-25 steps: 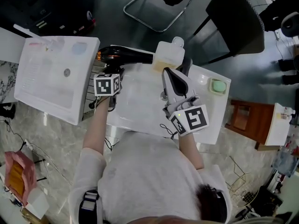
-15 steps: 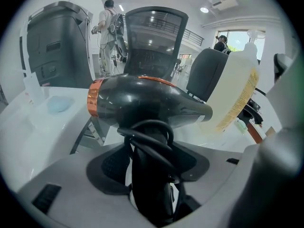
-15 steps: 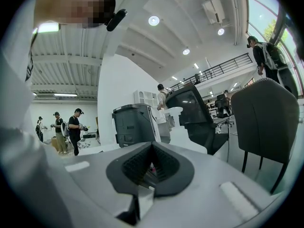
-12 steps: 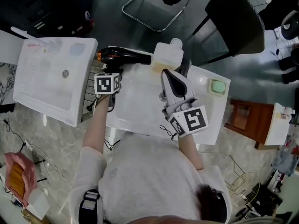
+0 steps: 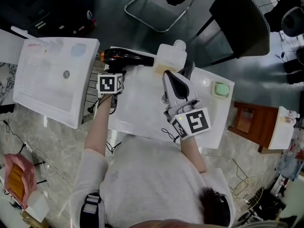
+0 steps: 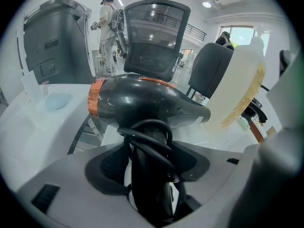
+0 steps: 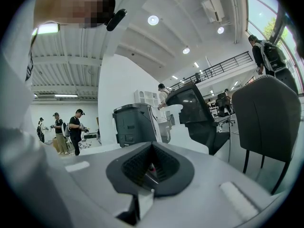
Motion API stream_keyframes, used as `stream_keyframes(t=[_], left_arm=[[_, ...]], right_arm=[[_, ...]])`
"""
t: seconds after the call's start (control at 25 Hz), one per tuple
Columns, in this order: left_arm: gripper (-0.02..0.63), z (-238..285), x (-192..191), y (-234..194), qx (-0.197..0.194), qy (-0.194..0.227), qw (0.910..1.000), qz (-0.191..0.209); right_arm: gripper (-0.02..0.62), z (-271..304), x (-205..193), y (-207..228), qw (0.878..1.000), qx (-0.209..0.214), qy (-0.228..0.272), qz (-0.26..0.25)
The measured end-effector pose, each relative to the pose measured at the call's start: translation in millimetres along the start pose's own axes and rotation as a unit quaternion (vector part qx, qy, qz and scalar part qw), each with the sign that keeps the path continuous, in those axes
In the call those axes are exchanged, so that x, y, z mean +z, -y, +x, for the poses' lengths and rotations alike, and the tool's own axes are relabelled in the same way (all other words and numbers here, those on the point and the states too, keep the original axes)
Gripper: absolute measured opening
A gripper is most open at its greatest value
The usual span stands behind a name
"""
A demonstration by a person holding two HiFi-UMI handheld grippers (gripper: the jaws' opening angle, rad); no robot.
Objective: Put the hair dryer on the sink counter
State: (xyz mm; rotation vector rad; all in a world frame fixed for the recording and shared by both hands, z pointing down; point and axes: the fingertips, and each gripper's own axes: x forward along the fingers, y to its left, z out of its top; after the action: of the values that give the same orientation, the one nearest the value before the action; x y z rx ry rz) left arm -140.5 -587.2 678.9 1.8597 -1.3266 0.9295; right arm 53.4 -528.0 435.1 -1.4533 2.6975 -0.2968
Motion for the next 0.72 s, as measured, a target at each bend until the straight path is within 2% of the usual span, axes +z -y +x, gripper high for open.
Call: stream_keyframes(t=[0.12, 0.44, 0.72], left_arm=[[0.265, 0, 0, 1, -0.003, -0.003, 1.0000, 0.000], [0.299, -12, 5, 3, -0.007, 0.024, 0.9995, 0.018], [0.296, -47, 15, -1, 0.000, 0.078, 0.9969, 0.009]], right_arm=[[0.011, 1, 0, -1, 1.000, 0.004, 0.001, 0.001], [0.011, 1, 3, -8, 1.000, 0.015, 0.005, 0.002], [0.011, 1, 8, -26, 0.999, 0.032, 0.012, -0.012]])
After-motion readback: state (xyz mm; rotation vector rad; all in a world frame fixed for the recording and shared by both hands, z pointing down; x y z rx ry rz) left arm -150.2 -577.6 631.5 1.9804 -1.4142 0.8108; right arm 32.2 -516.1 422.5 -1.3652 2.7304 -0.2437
